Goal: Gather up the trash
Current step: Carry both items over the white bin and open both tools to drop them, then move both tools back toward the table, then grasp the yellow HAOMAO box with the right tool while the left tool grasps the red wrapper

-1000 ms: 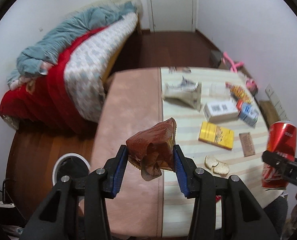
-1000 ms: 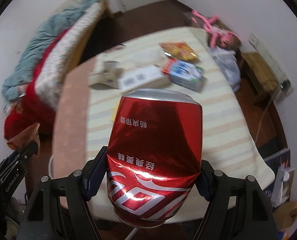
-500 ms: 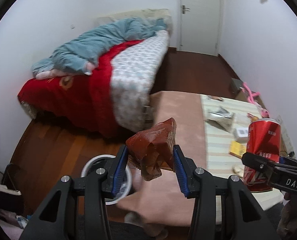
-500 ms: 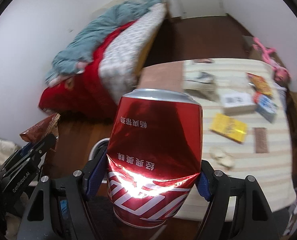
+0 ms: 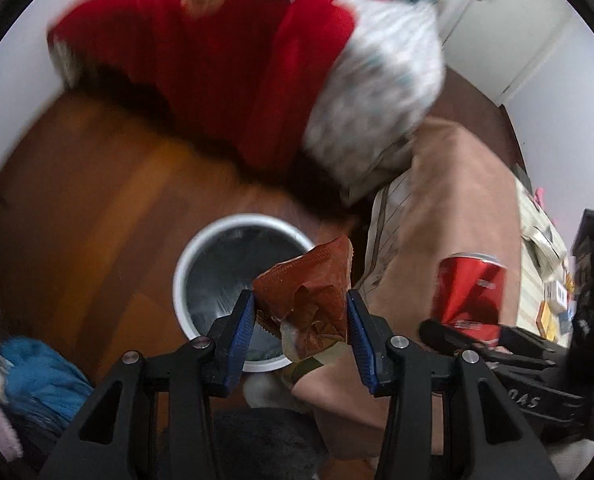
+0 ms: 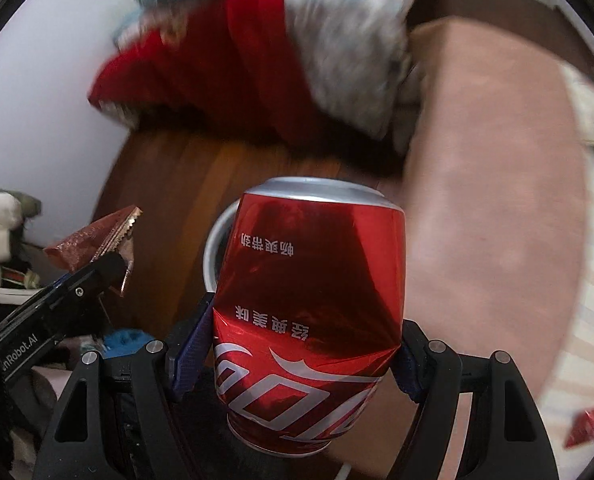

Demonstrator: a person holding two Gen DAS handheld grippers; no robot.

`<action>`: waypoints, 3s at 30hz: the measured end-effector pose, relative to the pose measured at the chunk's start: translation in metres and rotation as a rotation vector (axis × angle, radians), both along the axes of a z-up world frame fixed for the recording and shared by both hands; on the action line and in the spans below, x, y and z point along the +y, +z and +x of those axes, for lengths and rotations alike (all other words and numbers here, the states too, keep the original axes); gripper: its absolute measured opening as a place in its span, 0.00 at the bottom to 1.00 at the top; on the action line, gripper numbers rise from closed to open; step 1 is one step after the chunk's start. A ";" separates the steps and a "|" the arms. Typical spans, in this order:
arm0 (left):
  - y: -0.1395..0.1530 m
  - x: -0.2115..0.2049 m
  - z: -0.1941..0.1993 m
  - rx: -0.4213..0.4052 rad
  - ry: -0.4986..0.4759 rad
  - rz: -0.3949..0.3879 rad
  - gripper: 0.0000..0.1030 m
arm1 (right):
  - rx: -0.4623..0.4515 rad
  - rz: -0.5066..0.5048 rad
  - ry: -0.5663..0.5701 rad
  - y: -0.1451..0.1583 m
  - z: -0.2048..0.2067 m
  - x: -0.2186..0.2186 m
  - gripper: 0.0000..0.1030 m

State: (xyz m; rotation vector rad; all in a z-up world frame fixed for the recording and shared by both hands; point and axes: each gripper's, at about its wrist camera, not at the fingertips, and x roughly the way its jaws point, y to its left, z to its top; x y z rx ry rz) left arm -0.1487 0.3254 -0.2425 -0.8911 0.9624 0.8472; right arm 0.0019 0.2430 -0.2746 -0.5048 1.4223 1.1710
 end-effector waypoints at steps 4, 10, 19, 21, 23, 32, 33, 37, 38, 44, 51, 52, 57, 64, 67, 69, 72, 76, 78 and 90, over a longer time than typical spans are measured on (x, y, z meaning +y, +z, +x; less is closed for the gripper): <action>-0.063 0.044 -0.013 -0.011 0.044 -0.152 0.43 | -0.002 -0.083 0.051 -0.050 -0.014 0.053 0.75; -0.109 0.071 -0.036 0.020 0.113 -0.233 0.83 | 0.024 -0.191 0.129 -0.109 -0.023 0.107 0.76; -0.106 0.065 -0.073 0.132 0.190 -0.157 0.98 | -0.025 -0.250 0.155 -0.125 -0.033 0.119 0.99; -0.100 0.059 -0.078 0.143 0.193 -0.133 0.98 | -0.066 -0.260 0.160 -0.117 -0.035 0.107 0.99; -0.093 0.055 -0.079 0.164 0.187 -0.106 0.98 | -0.121 -0.281 0.169 -0.111 -0.037 0.100 0.99; -0.067 0.027 -0.069 0.208 0.149 -0.023 0.98 | -0.196 -0.239 0.158 -0.076 -0.033 0.069 1.00; -0.064 0.025 -0.068 0.209 0.145 -0.016 0.98 | -0.198 -0.233 0.156 -0.072 -0.035 0.065 1.00; -0.051 0.012 -0.067 0.205 0.136 0.012 0.98 | -0.196 -0.193 0.147 -0.051 -0.034 0.051 1.00; -0.048 0.008 -0.067 0.203 0.135 0.019 0.98 | -0.199 -0.183 0.145 -0.046 -0.034 0.047 1.00; -0.014 -0.014 -0.067 0.190 0.123 0.090 0.98 | -0.203 -0.099 0.114 -0.004 -0.033 0.021 1.00; 0.040 -0.047 -0.066 0.161 0.105 0.189 0.98 | -0.164 0.031 0.063 0.057 -0.026 -0.020 1.00; 0.047 -0.051 -0.066 0.157 0.103 0.201 0.98 | -0.155 0.059 0.050 0.071 -0.024 -0.030 1.00; 0.085 -0.077 -0.056 0.116 0.101 0.252 0.98 | -0.090 0.169 -0.018 0.117 -0.008 -0.069 1.00; 0.099 -0.117 0.006 0.067 0.014 0.303 0.98 | -0.106 0.199 -0.160 0.148 0.058 -0.159 1.00; 0.083 -0.130 0.050 0.066 -0.044 0.282 0.98 | -0.171 0.123 -0.218 0.134 0.106 -0.197 1.00; 0.066 -0.140 0.089 0.080 -0.079 0.270 0.98 | -0.229 0.054 -0.233 0.118 0.144 -0.217 1.00; 0.034 -0.156 0.157 0.115 -0.144 0.259 0.98 | -0.308 -0.071 -0.201 0.080 0.205 -0.230 1.00; -0.016 -0.183 0.240 0.165 -0.254 0.201 0.98 | -0.302 -0.210 -0.141 0.025 0.274 -0.241 0.99; -0.033 -0.190 0.266 0.189 -0.293 0.168 0.98 | -0.306 -0.252 -0.107 0.006 0.296 -0.239 0.98; -0.065 -0.195 0.311 0.284 -0.368 0.151 0.98 | -0.295 -0.224 0.027 -0.022 0.317 -0.234 0.74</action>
